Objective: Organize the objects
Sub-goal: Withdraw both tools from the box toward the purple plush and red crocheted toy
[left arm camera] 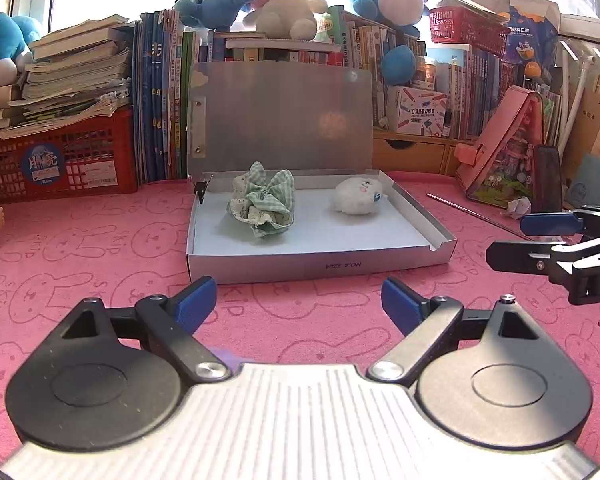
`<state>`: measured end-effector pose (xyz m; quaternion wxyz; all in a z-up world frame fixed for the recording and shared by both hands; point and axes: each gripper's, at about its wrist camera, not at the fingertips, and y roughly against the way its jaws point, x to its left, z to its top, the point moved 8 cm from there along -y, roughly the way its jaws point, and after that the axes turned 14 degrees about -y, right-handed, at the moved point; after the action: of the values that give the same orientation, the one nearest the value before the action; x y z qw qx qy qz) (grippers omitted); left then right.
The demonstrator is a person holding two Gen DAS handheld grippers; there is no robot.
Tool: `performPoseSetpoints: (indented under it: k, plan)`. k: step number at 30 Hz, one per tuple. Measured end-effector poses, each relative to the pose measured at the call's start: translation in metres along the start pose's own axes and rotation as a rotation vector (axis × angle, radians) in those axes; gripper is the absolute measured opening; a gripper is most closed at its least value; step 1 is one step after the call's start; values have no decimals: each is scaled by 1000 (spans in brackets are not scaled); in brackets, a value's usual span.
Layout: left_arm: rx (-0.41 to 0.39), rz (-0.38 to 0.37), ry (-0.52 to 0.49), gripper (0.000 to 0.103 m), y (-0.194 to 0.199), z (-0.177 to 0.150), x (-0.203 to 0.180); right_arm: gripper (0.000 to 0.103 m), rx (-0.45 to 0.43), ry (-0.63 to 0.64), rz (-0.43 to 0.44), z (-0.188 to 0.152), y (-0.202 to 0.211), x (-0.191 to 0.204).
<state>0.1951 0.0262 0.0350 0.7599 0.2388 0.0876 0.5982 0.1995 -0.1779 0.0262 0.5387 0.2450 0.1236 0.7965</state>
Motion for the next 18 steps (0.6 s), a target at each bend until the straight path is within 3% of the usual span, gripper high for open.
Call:
performPoseSetpoints:
  k: [6,18]
  plan:
    - [11,25,36,93,11,-21,7,93,22,41,35,-29,15,12]
    - [18,82,14,94,21,-51,8,96,39,79,47,-66,23,24]
